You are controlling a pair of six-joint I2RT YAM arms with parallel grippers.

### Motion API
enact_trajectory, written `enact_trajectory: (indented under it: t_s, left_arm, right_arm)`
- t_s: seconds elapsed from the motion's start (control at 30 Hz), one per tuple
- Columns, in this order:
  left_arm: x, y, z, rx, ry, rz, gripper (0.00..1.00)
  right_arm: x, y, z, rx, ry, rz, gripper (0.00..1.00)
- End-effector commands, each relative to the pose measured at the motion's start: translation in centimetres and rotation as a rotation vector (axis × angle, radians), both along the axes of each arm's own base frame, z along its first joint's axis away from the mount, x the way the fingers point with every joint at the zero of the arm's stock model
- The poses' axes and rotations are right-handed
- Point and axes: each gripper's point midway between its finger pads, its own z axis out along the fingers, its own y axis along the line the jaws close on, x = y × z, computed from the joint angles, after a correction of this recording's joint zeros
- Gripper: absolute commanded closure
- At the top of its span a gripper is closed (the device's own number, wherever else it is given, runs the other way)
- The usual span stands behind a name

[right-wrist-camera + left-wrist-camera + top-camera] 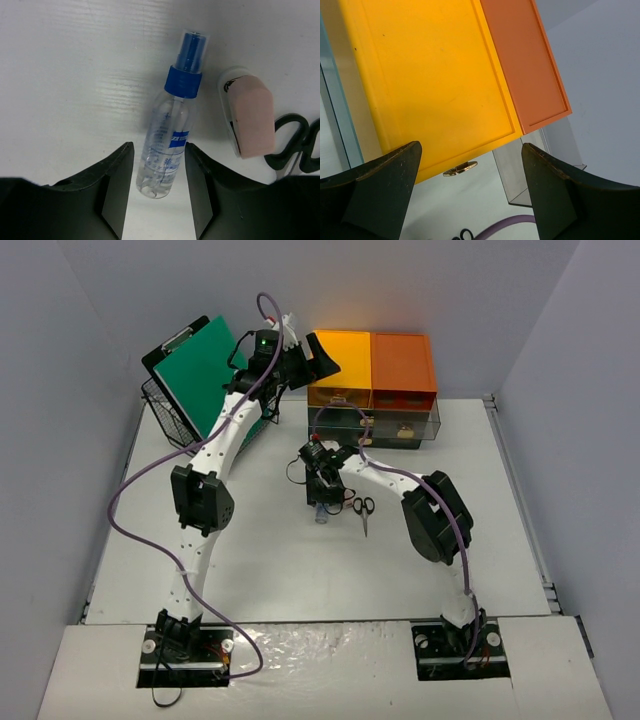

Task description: Organize the desk

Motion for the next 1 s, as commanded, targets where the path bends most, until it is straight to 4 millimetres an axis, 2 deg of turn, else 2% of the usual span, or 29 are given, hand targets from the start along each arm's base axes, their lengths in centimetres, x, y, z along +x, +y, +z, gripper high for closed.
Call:
enact_trajectory:
  t_s: [0.0, 0.23, 0.3, 0.37, 0.43, 0.5, 0.53, 0.63, 0.7, 0.73, 0.83, 0.97]
  left_arm:
    - [-0.3, 2.7, 2.0, 0.027, -0.009, 0.04, 0.2]
    - [-0.3, 3.1, 2.2, 0.03, -0.01, 0.045, 0.2]
    - [-0.2, 3.2, 2.2, 0.028, -0.011, 0.046, 0.2]
    - [-0.2, 3.3, 2.1, 0.03, -0.008, 0.047, 0.2]
    - [-0.2, 3.5, 2.2, 0.033, -0.01, 0.05, 0.2]
    - [-0.3, 3.6, 2.3, 0.036, -0.013, 0.051, 0.2]
    - [-0.3, 3.7, 2.3, 0.037, -0.013, 0.052, 0.2]
    - [-0.3, 3.9, 2.0, 0.041, -0.007, 0.054, 0.2]
    - [-0.2, 4.0, 2.0, 0.041, -0.006, 0.056, 0.2]
    - [-0.2, 4.1, 2.0, 0.04, -0.005, 0.057, 0.2]
    - [-0.2, 4.0, 2.1, 0.035, -0.007, 0.058, 0.2]
    - [-0.1, 3.9, 2.0, 0.032, -0.003, 0.058, 0.2]
  right_arm:
    - [0.5, -0.2, -0.8, -0.031, 0.005, -0.017, 0.58]
    - [0.0, -0.2, -1.6, -0.045, 0.021, -0.017, 0.59]
    - [0.1, -0.4, -1.9, -0.054, 0.02, -0.016, 0.74]
    - [-0.2, -0.5, -1.9, -0.062, 0.02, -0.01, 0.96]
    - [-0.2, -0.6, -1.1, -0.066, -0.003, 0.002, 1.0]
    - [0.1, -0.3, 1.3, -0.043, -0.052, 0.008, 1.0]
    - [0.2, -0.4, 1.6, -0.046, -0.058, 0.014, 1.0]
    - [0.9, 0.0, 8.0, 0.016, -0.155, 0.029, 1.0]
    - [1.0, -0.1, 10.4, 0.036, -0.194, 0.025, 1.0]
    - [1.2, -0.6, 13.3, 0.065, -0.25, 0.007, 1.0]
    - [1.7, -1.7, 18.3, 0.109, -0.349, -0.048, 1.0]
    - [3.4, -4.2, 22.5, 0.183, -0.422, -0.173, 1.0]
